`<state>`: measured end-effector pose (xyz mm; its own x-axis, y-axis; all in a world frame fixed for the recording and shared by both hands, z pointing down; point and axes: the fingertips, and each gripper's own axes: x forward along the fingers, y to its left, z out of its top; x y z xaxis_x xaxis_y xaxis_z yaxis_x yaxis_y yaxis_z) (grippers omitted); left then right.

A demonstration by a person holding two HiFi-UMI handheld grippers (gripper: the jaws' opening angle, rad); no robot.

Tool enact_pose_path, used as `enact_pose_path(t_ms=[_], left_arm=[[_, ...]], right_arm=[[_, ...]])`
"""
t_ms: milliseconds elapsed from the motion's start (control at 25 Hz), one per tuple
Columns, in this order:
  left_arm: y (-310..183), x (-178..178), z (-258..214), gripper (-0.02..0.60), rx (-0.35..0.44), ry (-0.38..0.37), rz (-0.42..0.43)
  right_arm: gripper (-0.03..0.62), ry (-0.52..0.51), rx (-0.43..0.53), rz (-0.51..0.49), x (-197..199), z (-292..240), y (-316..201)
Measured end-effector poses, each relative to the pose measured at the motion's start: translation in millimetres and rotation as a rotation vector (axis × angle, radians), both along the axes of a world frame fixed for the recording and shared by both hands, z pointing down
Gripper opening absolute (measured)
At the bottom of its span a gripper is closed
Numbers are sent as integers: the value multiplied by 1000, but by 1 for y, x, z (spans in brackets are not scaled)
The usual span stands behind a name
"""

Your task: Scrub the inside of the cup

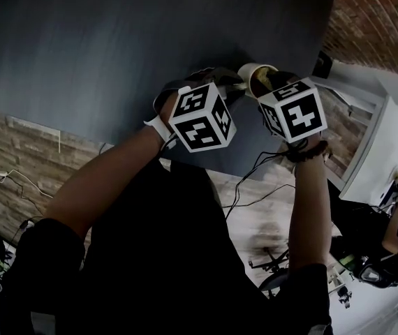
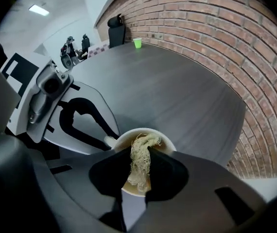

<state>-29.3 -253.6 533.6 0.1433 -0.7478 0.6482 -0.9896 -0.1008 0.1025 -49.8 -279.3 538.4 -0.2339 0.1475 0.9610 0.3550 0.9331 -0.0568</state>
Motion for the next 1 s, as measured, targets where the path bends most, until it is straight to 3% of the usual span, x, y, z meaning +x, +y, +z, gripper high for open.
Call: enact_pose_path(t_ms=[120,280,440,600,720,840,1000], left_arm=[[1,4,1,71,-1,3,-15],[4,15,2,67,5,33,-25],[7,16,1,67,2,42,-33],[7,13,1,67,-9,35,-25],[16,8,-1,66,-8,31,-7],[26,1,-5,67,-7,3,14],[33,-2,-9,66,-20,-55,71]], right_arm=[[83,6,-4,1,1,1,3],[83,-26,-128,100,5,-14,9],[83,-104,-261,196,7,-47,10],[83,-220,-351,201,8,-91,4],[83,-264,-298,107,12,-113,6],[83,-226,-156,-69,17,-105,11],[83,-187,-62,-233,15,-79,26]])
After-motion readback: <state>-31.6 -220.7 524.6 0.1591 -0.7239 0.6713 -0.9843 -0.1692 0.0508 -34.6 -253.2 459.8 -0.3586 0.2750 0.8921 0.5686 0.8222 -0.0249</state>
